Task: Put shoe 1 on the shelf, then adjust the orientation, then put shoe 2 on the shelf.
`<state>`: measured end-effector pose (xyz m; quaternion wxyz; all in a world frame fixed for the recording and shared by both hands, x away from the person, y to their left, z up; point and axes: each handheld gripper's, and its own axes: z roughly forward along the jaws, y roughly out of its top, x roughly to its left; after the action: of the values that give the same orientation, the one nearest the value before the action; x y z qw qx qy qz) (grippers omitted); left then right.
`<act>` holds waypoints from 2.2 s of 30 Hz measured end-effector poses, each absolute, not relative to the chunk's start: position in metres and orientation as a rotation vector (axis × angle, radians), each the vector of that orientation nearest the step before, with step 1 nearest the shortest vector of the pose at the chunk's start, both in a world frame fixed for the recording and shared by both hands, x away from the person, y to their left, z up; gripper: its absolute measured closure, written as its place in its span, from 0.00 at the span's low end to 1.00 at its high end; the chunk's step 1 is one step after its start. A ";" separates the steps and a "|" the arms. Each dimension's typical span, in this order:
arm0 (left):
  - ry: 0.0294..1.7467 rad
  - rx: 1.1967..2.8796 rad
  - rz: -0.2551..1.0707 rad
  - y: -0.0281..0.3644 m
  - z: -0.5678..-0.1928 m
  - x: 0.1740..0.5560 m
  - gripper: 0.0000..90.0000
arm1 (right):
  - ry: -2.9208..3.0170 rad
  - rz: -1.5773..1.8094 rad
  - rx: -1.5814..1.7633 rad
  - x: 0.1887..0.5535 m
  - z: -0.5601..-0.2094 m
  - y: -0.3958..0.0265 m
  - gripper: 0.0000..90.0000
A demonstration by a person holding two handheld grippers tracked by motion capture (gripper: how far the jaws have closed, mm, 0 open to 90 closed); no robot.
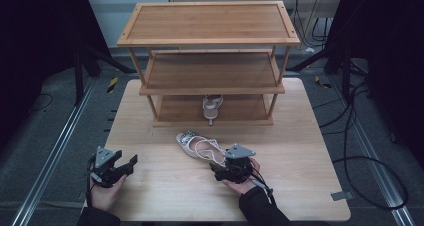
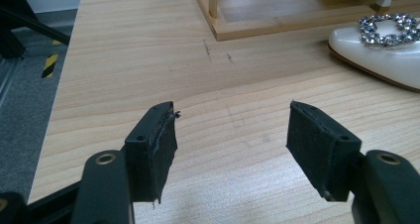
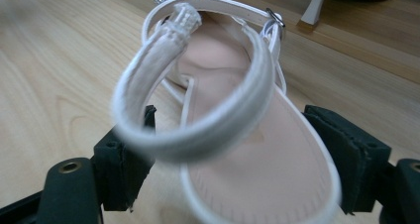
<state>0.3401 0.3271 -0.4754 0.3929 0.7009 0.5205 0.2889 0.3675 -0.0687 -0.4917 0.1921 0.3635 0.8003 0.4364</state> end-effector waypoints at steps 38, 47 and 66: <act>1.317 1.793 0.722 0.327 -0.477 0.342 0.40 | 2.281 1.311 1.069 0.370 -0.482 -0.082 0.44; 1.317 1.792 0.724 0.327 -0.477 0.342 0.40 | 2.167 1.331 1.123 0.355 -0.459 -0.121 0.44; 1.305 1.809 0.722 0.323 -0.477 0.342 0.40 | 1.864 1.217 1.304 0.394 -0.439 -0.162 0.44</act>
<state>0.3416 0.3232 -0.4766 0.3882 0.7110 0.5131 0.2838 0.3935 -0.1619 -0.4389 0.2773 0.4857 0.6941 0.4532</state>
